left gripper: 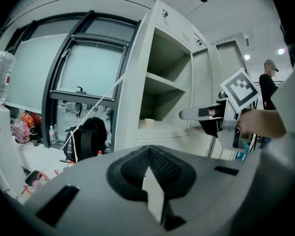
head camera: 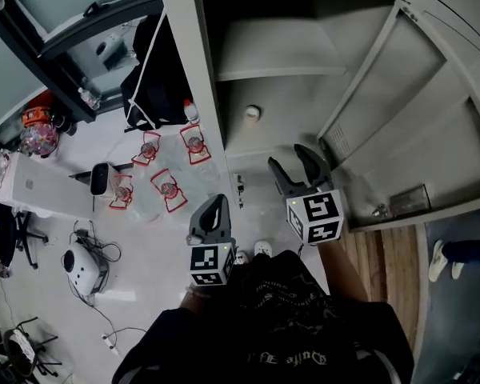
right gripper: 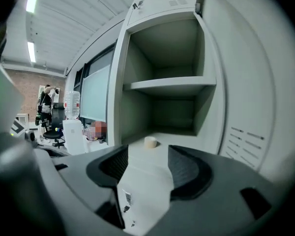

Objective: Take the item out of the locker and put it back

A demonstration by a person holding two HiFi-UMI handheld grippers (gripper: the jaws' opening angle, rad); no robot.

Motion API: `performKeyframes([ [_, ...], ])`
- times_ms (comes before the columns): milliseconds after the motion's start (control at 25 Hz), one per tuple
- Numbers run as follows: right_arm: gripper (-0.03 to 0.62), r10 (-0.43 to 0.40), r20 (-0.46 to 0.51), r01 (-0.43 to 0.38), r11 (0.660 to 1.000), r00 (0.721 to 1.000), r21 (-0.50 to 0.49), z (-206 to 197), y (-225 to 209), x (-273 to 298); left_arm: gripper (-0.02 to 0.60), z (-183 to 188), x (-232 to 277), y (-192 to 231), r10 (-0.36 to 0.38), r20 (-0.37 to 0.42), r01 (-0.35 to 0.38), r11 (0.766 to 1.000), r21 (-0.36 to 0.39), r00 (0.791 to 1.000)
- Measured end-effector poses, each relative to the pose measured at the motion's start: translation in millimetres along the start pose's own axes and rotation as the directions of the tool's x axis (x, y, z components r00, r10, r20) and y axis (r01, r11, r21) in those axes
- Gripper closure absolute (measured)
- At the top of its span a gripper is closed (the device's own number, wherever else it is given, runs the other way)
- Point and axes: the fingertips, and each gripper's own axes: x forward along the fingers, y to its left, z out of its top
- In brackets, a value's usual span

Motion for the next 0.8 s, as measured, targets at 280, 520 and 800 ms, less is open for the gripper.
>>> performKeyframes([
  [280,0.339,-0.053,0.001,0.053,0.997,0.999,0.063,-29.3,2.1,-24.6,0.575,1.0,7.0,-15.2,-0.046,0.008,0.046,0.999,0.008,0.999],
  [520,0.339,-0.063,-0.038,0.066,0.994,0.997,0.088,-55.4,6.0,-38.5,0.575,-4.6,11.1,-24.7,-0.064,0.003,0.064,0.998,0.01,0.998],
  [800,0.339,-0.054,-0.061,0.059,0.995,0.997,0.086,-69.6,9.0,-44.2,0.575,-3.8,14.7,-31.4,-0.078,0.011,0.078,0.997,0.019,0.997],
])
